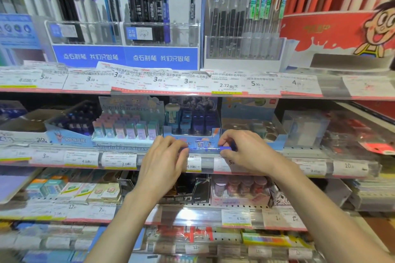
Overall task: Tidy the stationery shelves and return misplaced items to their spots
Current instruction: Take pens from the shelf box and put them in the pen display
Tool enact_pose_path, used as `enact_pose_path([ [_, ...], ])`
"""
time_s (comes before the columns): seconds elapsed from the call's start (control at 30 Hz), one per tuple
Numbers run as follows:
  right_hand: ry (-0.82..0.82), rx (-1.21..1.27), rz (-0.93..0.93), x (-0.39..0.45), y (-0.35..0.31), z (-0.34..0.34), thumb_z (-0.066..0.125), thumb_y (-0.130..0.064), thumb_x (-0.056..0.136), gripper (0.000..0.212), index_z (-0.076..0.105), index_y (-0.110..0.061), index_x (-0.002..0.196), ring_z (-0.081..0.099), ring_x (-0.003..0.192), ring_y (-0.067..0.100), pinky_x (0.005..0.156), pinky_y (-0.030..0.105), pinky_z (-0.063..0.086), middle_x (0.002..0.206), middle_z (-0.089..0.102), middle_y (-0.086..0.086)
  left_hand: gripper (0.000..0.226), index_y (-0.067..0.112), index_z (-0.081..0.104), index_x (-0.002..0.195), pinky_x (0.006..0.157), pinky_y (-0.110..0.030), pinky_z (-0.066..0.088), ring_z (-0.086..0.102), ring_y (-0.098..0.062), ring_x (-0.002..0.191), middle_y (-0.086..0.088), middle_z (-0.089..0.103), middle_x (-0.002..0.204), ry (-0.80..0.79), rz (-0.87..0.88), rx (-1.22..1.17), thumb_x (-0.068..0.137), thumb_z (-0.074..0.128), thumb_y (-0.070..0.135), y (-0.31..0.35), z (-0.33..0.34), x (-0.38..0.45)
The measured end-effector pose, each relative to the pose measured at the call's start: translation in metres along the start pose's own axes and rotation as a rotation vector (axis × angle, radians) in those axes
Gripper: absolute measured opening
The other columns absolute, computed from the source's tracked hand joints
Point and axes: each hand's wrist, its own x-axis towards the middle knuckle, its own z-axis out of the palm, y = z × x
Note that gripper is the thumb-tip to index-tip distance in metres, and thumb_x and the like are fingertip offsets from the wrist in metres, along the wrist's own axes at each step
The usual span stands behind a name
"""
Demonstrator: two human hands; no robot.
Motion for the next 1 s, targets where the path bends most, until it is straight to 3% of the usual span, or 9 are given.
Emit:
enact_pose_path([
  [0.2,0.046,0.025,0.01,-0.001,0.0,0.0,0.068,-0.027,0.088,0.016,0.07,-0.026,0.104,0.048,0.065,-0.006,0.07,0.024,0.037,0.073,0.055,-0.021,0.023,0.023,0.066,0.111,0.074,-0.032,0.048,0.049,-0.011,0.099,0.012,0.051,0.097,0.013,-0.001,-0.086,0.095,0.059,0.039,0.001,-0.002,0.0],
  [0.4,0.069,0.06,-0.001,-0.003,0.001,0.0,0.07,-0.028,0.087,0.008,0.067,-0.031,0.094,0.049,0.066,-0.006,0.059,0.011,0.031,0.073,0.055,-0.023,0.015,0.027,0.062,0.102,0.066,-0.024,0.043,0.049,-0.005,0.088,0.014,0.052,0.102,0.044,0.009,-0.135,0.091,0.066,0.036,0.001,-0.006,0.002],
  [0.5,0.077,0.068,-0.005,-0.004,0.001,0.0,0.07,-0.03,0.088,0.009,0.063,-0.035,0.091,0.048,0.067,-0.006,0.06,0.01,0.03,0.073,0.054,-0.024,0.014,0.026,0.062,0.101,0.069,-0.023,0.04,0.046,-0.004,0.084,0.017,0.057,0.093,0.059,0.046,-0.137,0.091,0.066,0.035,0.0,-0.008,0.005],
  [0.63,0.1,0.08,0.006,-0.004,-0.001,-0.005,0.068,-0.029,0.09,0.005,0.067,-0.031,0.094,0.047,0.064,-0.005,0.058,0.013,0.029,0.069,0.051,-0.025,0.022,0.024,0.067,0.108,0.072,-0.025,0.046,0.049,-0.005,0.087,0.014,0.057,0.096,0.035,0.063,-0.161,0.092,0.065,0.038,-0.003,-0.009,0.008],
  [0.8,0.148,0.056,-0.016,-0.003,-0.01,-0.01,0.067,-0.028,0.092,0.008,0.07,-0.028,0.1,0.046,0.062,-0.007,0.058,0.009,0.029,0.062,0.044,-0.026,0.015,0.025,0.071,0.101,0.069,-0.016,0.04,0.054,-0.007,0.08,0.014,0.055,0.093,0.029,0.049,-0.327,0.09,0.068,0.036,-0.009,-0.017,0.011],
  [0.87,0.145,0.035,-0.027,-0.003,-0.017,-0.009,0.066,-0.029,0.092,0.011,0.068,-0.028,0.103,0.044,0.066,-0.008,0.061,0.011,0.03,0.066,0.043,-0.026,0.011,0.026,0.071,0.098,0.069,-0.013,0.037,0.055,-0.01,0.081,0.014,0.055,0.093,0.022,0.036,-0.384,0.089,0.07,0.033,-0.015,-0.022,0.012],
  [1.0,0.139,0.013,-0.072,0.001,-0.042,-0.004,0.065,-0.028,0.09,0.016,0.067,-0.03,0.106,0.046,0.071,-0.004,0.072,0.028,0.041,0.083,0.054,-0.017,0.007,0.026,0.07,0.096,0.071,-0.014,0.039,0.058,-0.012,0.082,0.015,0.06,0.091,0.018,0.042,-0.456,0.089,0.071,0.03,-0.032,-0.041,0.012],
])
